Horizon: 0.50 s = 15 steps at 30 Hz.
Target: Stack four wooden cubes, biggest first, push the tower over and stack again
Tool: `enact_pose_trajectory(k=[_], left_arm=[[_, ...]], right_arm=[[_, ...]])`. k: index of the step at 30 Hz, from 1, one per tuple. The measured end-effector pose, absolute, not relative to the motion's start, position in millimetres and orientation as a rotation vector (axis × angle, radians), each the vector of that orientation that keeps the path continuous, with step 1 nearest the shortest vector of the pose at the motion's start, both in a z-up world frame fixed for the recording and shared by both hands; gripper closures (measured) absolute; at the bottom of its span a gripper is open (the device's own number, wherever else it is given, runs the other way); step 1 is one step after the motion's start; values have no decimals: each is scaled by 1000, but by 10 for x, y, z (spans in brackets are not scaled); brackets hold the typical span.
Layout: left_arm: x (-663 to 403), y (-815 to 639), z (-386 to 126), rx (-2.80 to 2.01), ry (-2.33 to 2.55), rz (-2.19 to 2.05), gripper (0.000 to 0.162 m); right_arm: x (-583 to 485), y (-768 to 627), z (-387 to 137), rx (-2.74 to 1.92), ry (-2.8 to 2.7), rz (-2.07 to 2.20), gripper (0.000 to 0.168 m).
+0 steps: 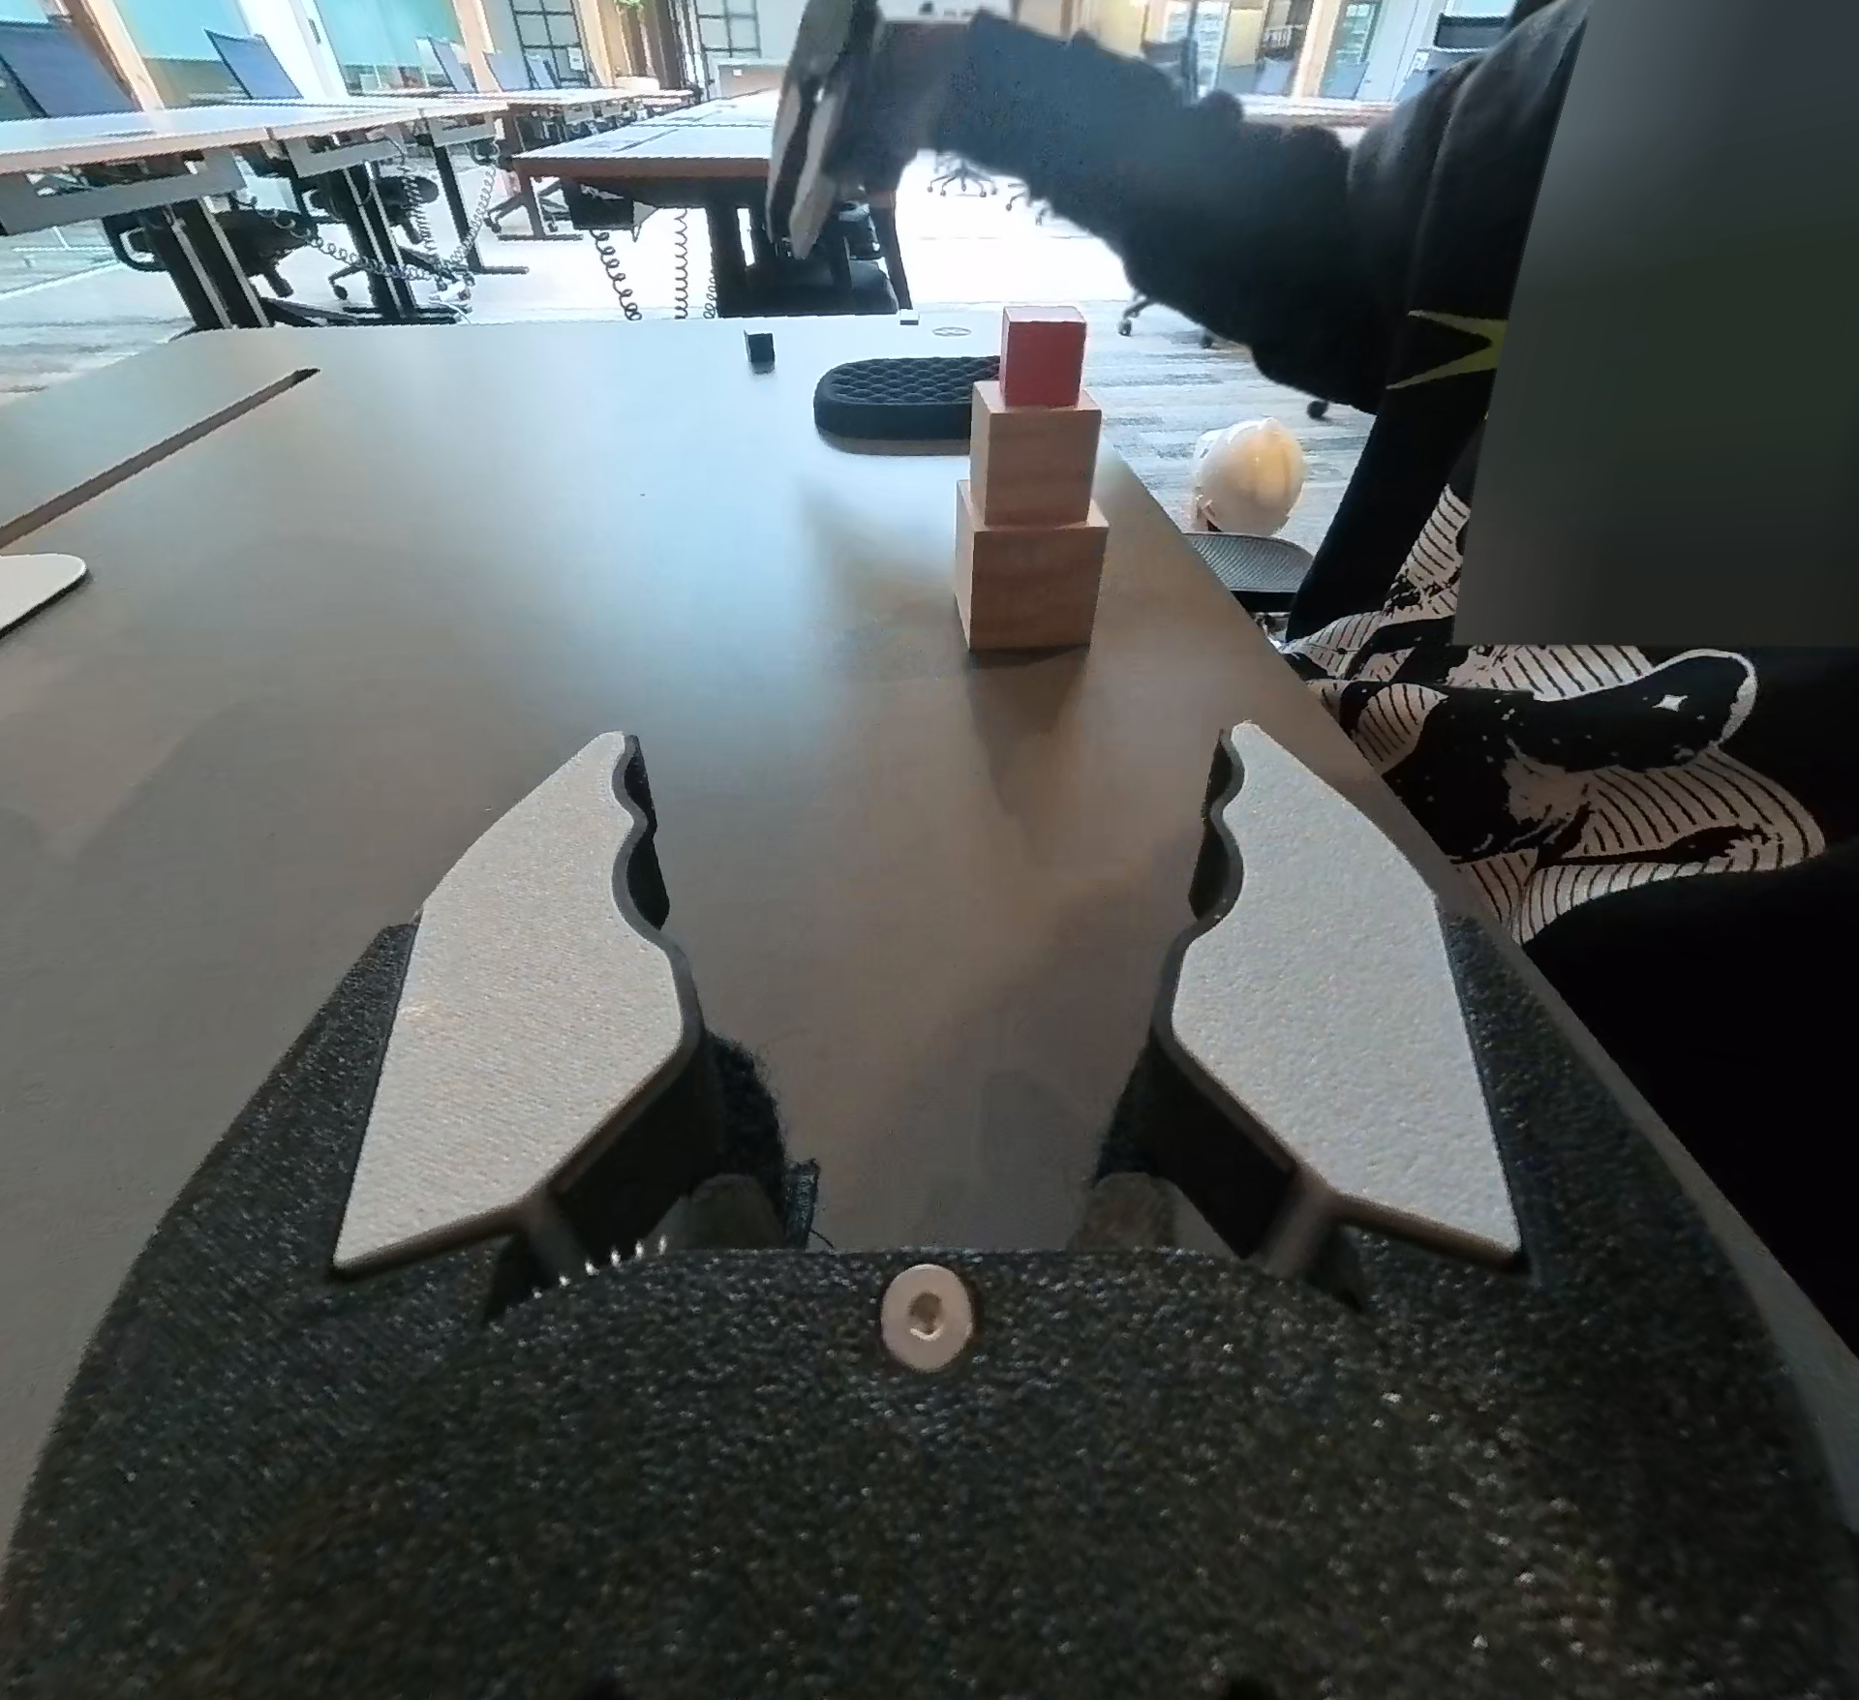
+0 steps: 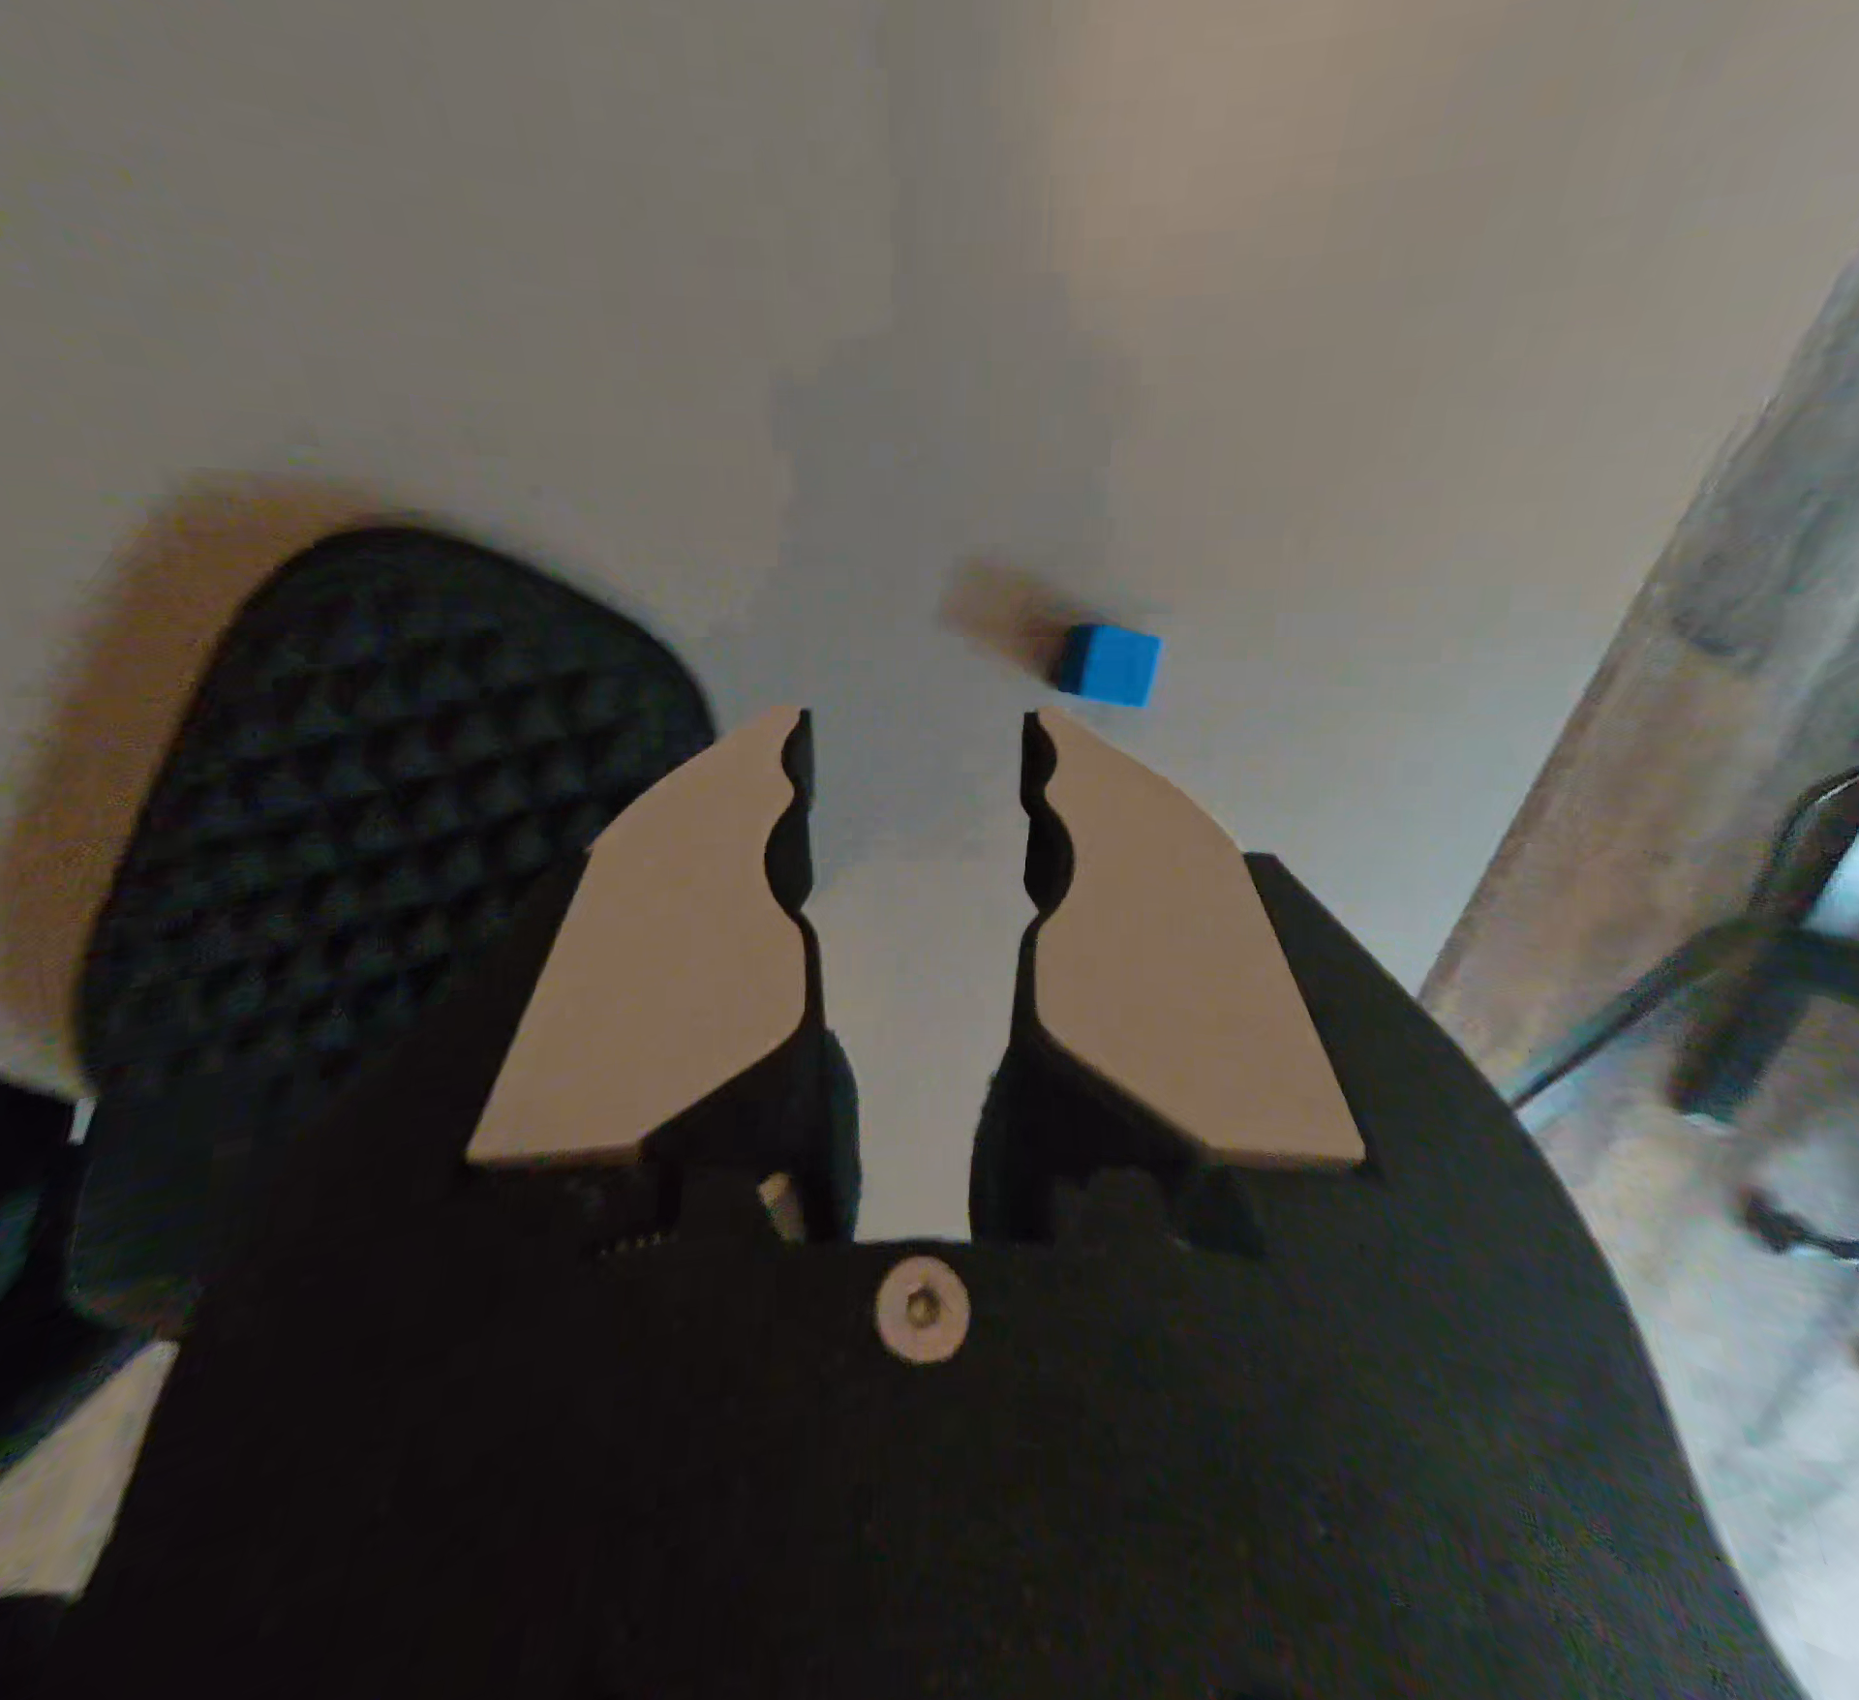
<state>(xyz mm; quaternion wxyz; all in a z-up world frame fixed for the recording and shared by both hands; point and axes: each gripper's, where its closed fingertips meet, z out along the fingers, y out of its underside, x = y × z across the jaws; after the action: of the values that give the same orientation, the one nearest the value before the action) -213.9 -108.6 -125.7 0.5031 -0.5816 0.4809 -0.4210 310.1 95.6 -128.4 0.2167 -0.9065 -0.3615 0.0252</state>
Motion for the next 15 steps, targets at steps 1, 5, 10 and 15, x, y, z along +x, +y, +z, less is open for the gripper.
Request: enact_pose_trajectory(k=[1,5,10,15], left_arm=[[-2140,-1084,-1256,-1405,1159,-1016,59],[-2140,-1081,-1256,-1406,1156,-1012,59],[-2145,-1075,-1250,-1406,1148,-1015,59],[-2146,-1072,-1249,-1408,1146,-1019,59]], right_arm=[[3198,1051,-1406,-2545,-950,99,130],[3441,1328,-1729,-2579,-878,99,130],[3509,1440,-1958,-2596,-829,152,132],[3524,1429,-2107,-2618,-827,172,145]])
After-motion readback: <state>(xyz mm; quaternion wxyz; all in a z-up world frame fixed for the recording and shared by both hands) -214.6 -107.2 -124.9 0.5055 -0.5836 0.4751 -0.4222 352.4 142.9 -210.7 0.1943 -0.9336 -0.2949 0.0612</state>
